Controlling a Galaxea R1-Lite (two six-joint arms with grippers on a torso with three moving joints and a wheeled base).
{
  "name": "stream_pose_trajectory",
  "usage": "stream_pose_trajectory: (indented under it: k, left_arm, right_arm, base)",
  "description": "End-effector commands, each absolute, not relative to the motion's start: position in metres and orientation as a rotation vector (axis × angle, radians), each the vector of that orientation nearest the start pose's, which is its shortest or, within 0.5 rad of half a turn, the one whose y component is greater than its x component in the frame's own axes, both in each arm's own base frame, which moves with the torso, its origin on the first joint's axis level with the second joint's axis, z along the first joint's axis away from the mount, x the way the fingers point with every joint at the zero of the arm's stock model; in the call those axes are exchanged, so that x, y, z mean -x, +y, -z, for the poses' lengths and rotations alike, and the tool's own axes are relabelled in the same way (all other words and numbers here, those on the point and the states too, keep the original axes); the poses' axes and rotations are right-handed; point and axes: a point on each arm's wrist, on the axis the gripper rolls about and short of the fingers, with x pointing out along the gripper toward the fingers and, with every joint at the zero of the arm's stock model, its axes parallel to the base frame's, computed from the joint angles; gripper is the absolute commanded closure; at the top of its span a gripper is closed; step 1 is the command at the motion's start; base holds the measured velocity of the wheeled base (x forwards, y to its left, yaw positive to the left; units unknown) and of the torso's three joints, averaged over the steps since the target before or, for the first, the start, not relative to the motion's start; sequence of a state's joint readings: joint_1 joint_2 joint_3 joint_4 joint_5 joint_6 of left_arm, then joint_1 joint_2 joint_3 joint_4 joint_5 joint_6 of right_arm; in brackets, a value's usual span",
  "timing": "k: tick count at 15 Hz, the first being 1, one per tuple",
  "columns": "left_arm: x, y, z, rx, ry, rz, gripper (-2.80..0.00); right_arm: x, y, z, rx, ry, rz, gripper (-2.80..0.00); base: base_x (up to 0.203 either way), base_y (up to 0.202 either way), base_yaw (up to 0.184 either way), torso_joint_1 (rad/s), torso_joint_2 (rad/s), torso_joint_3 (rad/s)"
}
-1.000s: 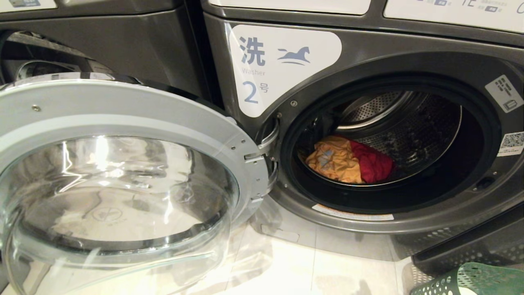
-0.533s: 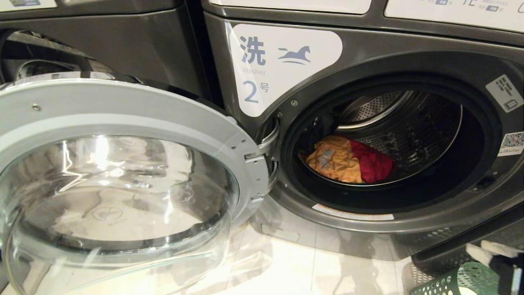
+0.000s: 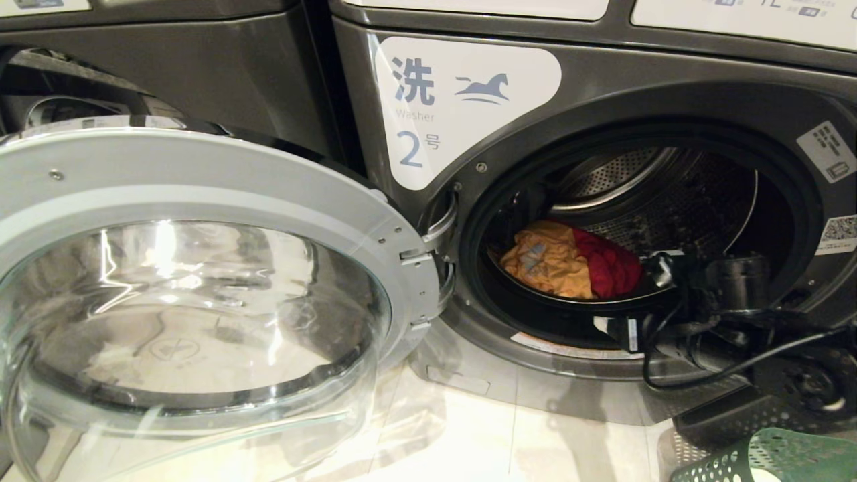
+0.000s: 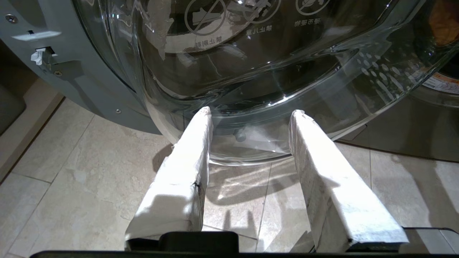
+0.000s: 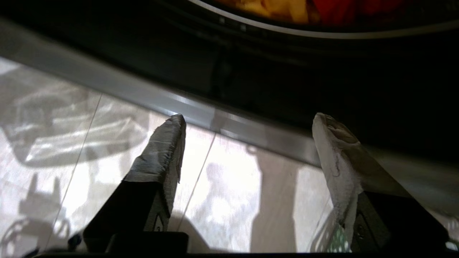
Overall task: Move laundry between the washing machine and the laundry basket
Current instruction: Pick a cloth and place it into the basket
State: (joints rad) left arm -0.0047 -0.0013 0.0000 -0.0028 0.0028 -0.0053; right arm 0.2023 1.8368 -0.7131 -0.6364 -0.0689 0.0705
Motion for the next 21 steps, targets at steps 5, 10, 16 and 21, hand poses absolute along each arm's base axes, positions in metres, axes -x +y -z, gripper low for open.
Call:
stream_pose_trajectory:
  k: [5, 10, 16, 21]
  left_arm:
    - [0.023, 0.000, -0.075, 0.006, -0.002, 0.002, 0.00]
    - [0.023, 0.000, -0.075, 0.006, -0.002, 0.002, 0.00]
    - [0.023, 0.000, -0.075, 0.006, -0.002, 0.002, 0.00]
    - [0.023, 0.000, -0.075, 0.006, -0.002, 0.002, 0.00]
  right_arm:
    - [-0.406, 0.094, -0.067, 0.023, 0.457, 0.048, -2.80]
    - [-0.453, 0.073, -0.071, 0.056, 0.357, 0.147, -2.80]
    - [-0.483, 0.050, -0.080, 0.059, 0.289, 0.190, -2.80]
    - [-0.510, 0.044, -0.070, 0.071, 0.256, 0.203, -2.80]
  base:
    - [0.000, 0.000, 0.000, 0.000, 0.00, 0.000]
    - [0.000, 0.000, 0.000, 0.000, 0.00, 0.000]
    - [0.000, 0.000, 0.000, 0.000, 0.00, 0.000]
    - [0.000, 0.000, 0.000, 0.000, 0.00, 0.000]
